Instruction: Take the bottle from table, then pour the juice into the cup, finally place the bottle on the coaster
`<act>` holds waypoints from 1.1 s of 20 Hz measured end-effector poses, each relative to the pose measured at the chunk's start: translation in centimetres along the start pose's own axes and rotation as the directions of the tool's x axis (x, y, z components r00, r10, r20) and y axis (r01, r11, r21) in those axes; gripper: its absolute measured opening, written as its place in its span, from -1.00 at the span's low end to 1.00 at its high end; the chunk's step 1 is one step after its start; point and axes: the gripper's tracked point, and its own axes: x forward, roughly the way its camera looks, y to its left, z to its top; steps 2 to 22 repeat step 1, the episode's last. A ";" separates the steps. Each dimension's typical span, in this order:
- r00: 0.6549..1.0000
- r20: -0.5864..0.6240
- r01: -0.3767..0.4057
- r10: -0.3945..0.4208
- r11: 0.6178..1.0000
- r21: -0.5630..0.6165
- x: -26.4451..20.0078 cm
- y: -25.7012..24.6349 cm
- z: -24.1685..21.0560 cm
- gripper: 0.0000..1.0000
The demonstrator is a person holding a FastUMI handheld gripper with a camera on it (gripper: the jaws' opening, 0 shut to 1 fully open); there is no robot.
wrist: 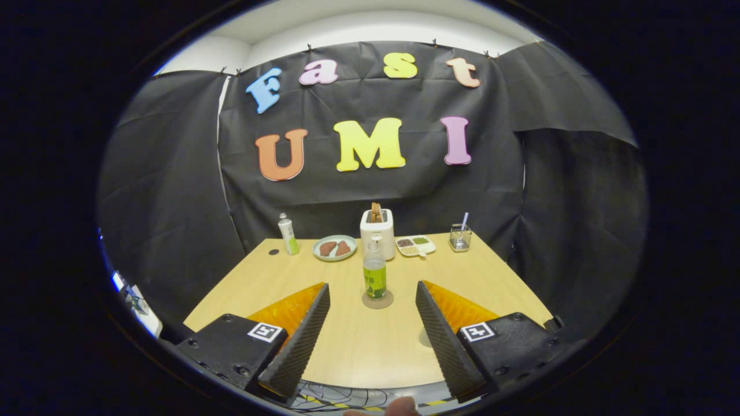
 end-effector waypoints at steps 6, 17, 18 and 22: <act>1.000 -0.002 -0.003 0.003 1.000 0.002 0.2 0.0 -0.1 0.93; 1.000 -0.002 -0.003 0.003 1.000 0.002 0.2 0.0 -0.1 0.93; 1.000 -0.002 -0.003 0.003 1.000 0.002 0.2 0.0 -0.1 0.93; 1.000 -0.002 -0.003 0.003 1.000 0.002 0.2 0.0 -0.1 0.93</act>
